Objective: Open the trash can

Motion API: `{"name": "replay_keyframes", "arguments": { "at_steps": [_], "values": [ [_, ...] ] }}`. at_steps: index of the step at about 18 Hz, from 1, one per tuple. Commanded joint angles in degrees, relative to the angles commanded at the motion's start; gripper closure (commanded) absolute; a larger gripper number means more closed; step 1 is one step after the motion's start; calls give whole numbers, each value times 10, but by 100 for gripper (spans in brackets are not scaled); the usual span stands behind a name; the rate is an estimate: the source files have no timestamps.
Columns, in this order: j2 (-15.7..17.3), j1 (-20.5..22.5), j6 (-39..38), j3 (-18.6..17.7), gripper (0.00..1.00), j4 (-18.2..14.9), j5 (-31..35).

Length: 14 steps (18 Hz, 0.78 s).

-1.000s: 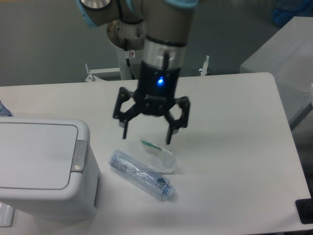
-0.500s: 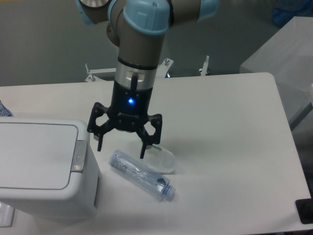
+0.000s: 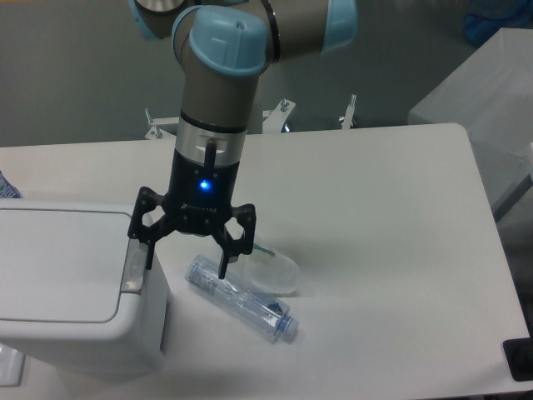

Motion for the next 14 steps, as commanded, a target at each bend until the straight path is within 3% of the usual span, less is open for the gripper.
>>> {"name": "replay_keyframes", "arguments": {
  "at_steps": [14],
  "values": [
    [-5, -8, 1, -4, 0, 0, 0]
  ]
}}
